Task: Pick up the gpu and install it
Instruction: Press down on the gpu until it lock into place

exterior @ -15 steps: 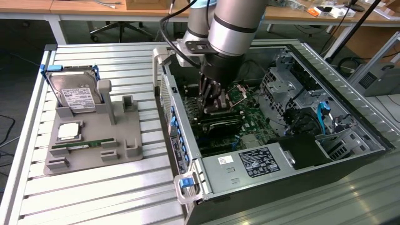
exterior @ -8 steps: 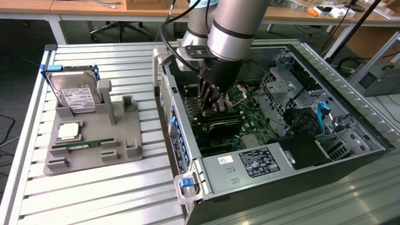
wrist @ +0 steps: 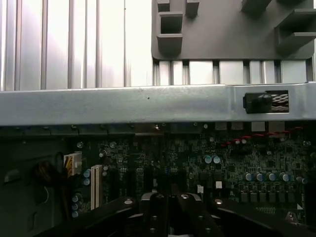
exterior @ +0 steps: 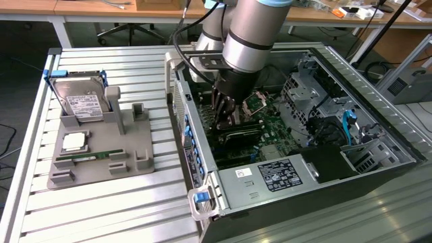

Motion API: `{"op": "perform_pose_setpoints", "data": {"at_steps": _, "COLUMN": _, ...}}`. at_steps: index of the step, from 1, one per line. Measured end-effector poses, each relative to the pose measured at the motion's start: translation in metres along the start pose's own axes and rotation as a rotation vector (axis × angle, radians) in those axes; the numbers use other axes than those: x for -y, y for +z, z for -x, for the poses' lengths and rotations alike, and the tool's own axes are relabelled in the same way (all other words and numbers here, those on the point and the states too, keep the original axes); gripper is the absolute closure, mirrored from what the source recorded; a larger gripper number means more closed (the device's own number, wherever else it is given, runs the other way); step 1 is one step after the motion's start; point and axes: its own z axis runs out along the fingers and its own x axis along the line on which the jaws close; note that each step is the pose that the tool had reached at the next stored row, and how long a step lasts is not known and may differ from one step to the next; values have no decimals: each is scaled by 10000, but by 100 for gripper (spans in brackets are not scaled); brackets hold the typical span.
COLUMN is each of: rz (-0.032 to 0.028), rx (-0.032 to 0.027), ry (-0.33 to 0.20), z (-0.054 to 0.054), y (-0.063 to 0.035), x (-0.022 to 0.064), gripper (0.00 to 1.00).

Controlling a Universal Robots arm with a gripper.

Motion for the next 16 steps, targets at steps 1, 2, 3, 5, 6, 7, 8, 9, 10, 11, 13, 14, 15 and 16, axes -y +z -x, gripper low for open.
{"op": "perform_pose_setpoints", "data": {"at_steps": 1, "rz": 15, "rx": -2, "ry": -1, "z": 1, "y": 10, "x": 2, "gripper": 89}}
{"op": "perform_pose_setpoints", "data": {"at_steps": 2, "rz": 27, "rx": 2, "ry": -3, "z": 2, "y": 24, "x": 3, "gripper": 89}}
{"op": "perform_pose_setpoints", "data": {"at_steps": 3, "rz": 33, "rx": 6, "ry": -3, "z": 4, "y": 35, "x": 5, "gripper": 89}}
{"op": "perform_pose_setpoints", "data": {"at_steps": 5, "rz": 38, "rx": 9, "ry": -2, "z": 4, "y": 42, "x": 5, "gripper": 89}}
{"op": "perform_pose_setpoints", "data": {"at_steps": 6, "rz": 44, "rx": 1, "ry": 0, "z": 6, "y": 27, "x": 6, "gripper": 89}}
{"op": "perform_pose_setpoints", "data": {"at_steps": 7, "rz": 33, "rx": 12, "ry": -2, "z": 6, "y": -3, "x": 7, "gripper": 89}}
{"op": "perform_pose_setpoints", "data": {"at_steps": 8, "rz": 21, "rx": 25, "ry": -3, "z": 3, "y": -41, "x": 2, "gripper": 89}}
{"op": "perform_pose_setpoints", "data": {"at_steps": 9, "rz": 34, "rx": -6, "ry": 1, "z": -7, "y": -109, "x": -9, "gripper": 89}}
{"op": "perform_pose_setpoints", "data": {"at_steps": 10, "rz": 36, "rx": -15, "ry": 2, "z": -11, "y": -160, "x": -15, "gripper": 89}}
{"op": "perform_pose_setpoints", "data": {"at_steps": 11, "rz": 36, "rx": -18, "ry": 2, "z": -15, "y": -209, "x": -17, "gripper": 89}}
{"op": "perform_pose_setpoints", "data": {"at_steps": 13, "rz": 38, "rx": -19, "ry": 12, "z": -15, "y": -220, "x": 20, "gripper": 89}}
{"op": "perform_pose_setpoints", "data": {"at_steps": 14, "rz": 41, "rx": -20, "ry": 24, "z": -15, "y": -223, "x": 41, "gripper": 89}}
{"op": "perform_pose_setpoints", "data": {"at_steps": 15, "rz": 44, "rx": -20, "ry": 35, "z": -15, "y": -226, "x": 64, "gripper": 89}}
{"op": "perform_pose_setpoints", "data": {"at_steps": 16, "rz": 46, "rx": -19, "ry": 40, "z": -15, "y": -229, "x": 89, "gripper": 89}}
